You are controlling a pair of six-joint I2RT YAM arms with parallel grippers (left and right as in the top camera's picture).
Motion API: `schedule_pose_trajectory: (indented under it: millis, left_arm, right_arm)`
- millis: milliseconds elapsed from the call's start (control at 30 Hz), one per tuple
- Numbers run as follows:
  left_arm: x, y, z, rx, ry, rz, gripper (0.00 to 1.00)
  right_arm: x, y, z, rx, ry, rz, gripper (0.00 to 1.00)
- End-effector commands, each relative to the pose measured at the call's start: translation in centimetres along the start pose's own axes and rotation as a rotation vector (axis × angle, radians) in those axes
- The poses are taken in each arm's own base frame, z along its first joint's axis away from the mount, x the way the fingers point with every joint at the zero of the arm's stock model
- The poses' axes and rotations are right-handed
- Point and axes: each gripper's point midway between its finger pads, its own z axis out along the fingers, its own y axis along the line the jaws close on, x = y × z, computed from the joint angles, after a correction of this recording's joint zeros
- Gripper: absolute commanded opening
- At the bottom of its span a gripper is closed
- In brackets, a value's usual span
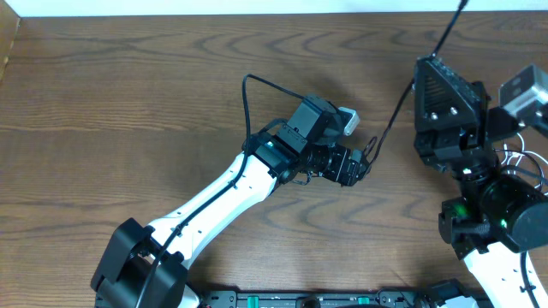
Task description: Untangle cables
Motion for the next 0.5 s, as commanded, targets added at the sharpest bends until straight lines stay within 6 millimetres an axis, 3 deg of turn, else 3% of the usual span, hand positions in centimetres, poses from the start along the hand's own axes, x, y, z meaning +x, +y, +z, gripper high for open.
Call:
schedule_pose_trajectory:
  millis: [0, 267, 467]
  left_arm:
    - [0.4, -0.6, 0.4, 0.042, 0.028, -0.009, 0.84]
    - [1.7, -1.7, 1.0, 0.067, 0.064, 0.006, 0.82]
    - [3.8, -2.0, 2.8, 0.054, 0.123, 0.017, 0.78]
  right_arm:
    - [-1.2, 1.0, 0.1, -0.033, -0.042, -0.012, 0.01]
    - [-1.7, 1.4, 0.1, -0.045, -0.064, -0.021, 0.01]
    - [-2.4, 1.9, 0.0, -0.061, -0.098, -0.033, 0.01]
